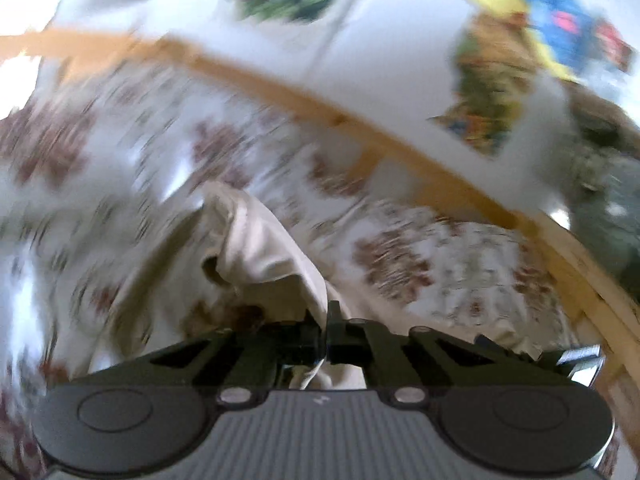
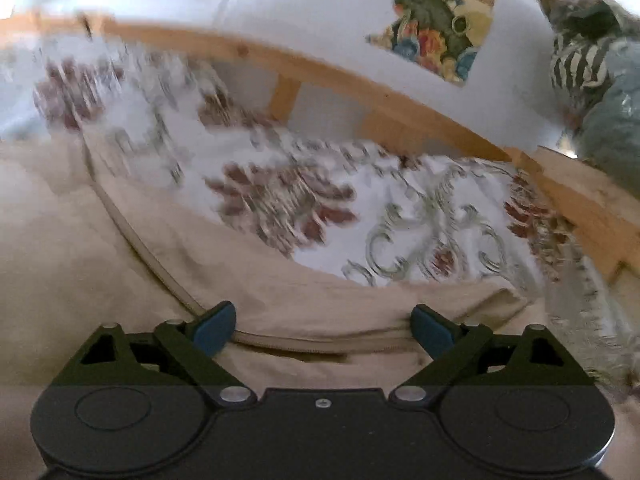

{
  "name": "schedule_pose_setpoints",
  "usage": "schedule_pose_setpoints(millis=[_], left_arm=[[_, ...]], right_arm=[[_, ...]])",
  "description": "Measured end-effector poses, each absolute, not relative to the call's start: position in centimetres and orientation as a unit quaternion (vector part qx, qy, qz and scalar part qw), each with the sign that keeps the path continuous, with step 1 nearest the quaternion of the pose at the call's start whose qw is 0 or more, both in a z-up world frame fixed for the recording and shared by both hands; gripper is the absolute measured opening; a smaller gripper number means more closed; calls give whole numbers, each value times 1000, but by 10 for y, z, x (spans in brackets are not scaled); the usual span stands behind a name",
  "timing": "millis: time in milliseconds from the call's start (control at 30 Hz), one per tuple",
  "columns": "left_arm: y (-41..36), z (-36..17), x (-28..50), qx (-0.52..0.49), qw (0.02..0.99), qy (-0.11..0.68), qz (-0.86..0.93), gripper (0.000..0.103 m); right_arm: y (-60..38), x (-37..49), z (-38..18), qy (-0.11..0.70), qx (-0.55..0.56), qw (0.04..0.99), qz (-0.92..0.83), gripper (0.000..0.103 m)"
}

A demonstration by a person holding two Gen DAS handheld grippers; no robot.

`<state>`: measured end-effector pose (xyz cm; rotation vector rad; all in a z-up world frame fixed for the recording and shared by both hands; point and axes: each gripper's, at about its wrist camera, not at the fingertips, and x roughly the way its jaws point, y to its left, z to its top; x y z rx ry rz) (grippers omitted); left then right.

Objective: Fold large clothes

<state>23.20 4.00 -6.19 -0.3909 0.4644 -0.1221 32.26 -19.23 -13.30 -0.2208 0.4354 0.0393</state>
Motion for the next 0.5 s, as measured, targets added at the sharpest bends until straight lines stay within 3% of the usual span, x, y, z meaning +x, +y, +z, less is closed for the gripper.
schedule_pose_setpoints(millis=[200, 333, 400, 500], left_arm=[[-18, -13, 234, -62, 969, 180, -155, 0], [-71, 8, 235, 38, 956, 175, -233, 0], [-99, 11, 231, 78, 948, 170, -259, 0], [-139, 5, 221, 121, 930, 175, -301, 0]], right_arm=[[-249, 322, -39, 233, 83, 969, 23, 87], [-303, 278, 20, 258, 199, 944, 54, 89], [-322, 246, 29, 262, 237, 933, 74, 99], [-356, 201, 17, 222, 362, 898, 112, 102]])
